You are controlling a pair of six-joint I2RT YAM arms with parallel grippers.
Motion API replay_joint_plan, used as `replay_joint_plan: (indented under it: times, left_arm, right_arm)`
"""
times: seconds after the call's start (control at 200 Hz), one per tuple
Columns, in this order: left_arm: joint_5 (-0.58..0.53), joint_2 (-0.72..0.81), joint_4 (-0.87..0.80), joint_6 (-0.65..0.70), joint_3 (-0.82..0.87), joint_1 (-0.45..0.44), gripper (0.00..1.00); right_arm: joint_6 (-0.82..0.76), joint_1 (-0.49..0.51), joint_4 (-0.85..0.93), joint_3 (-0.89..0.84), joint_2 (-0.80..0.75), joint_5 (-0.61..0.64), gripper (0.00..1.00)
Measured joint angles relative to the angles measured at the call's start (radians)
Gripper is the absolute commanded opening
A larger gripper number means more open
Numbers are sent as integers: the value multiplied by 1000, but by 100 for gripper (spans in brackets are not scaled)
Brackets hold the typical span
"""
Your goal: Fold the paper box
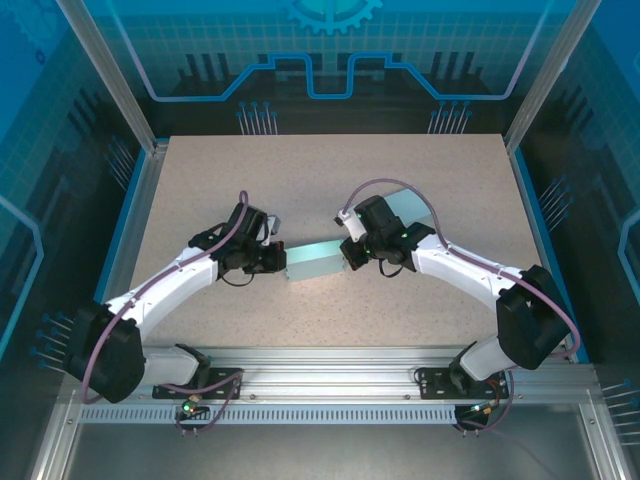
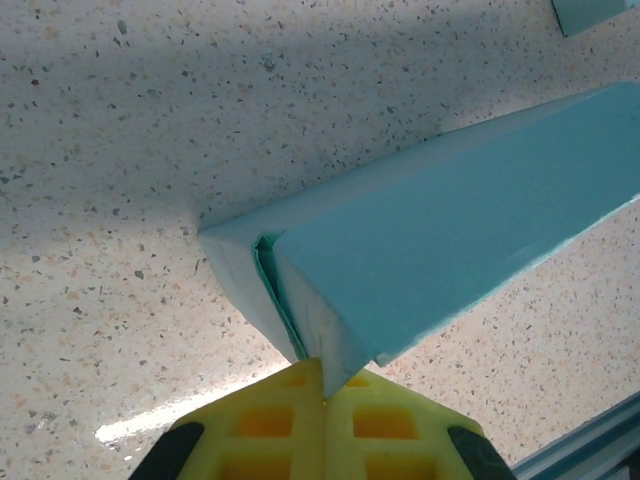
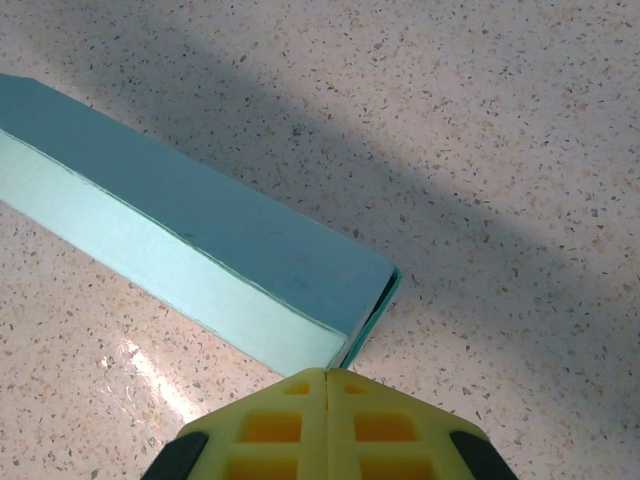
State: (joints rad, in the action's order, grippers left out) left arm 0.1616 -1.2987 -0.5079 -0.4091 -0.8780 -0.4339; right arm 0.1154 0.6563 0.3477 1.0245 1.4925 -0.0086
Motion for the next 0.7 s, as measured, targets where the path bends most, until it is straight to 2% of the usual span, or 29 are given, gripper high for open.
replay_joint_plan:
  times: [0.095, 0.33, 0.605, 0.7]
  left_arm:
    - [-14, -12, 4, 9, 0, -4, 0]
    - [-48, -24, 17, 27, -5, -25, 13]
    - [-60, -18, -4, 39, -5, -40, 40]
    - [-61, 6, -16, 39, -5, -40, 52]
  right_arm:
    - [0, 0, 2, 0, 0, -2, 0]
    - [1, 0, 8, 0, 4, 2, 0]
    - [1, 4, -1, 0, 16, 0, 0]
    - [1, 5, -5, 0, 20, -2, 0]
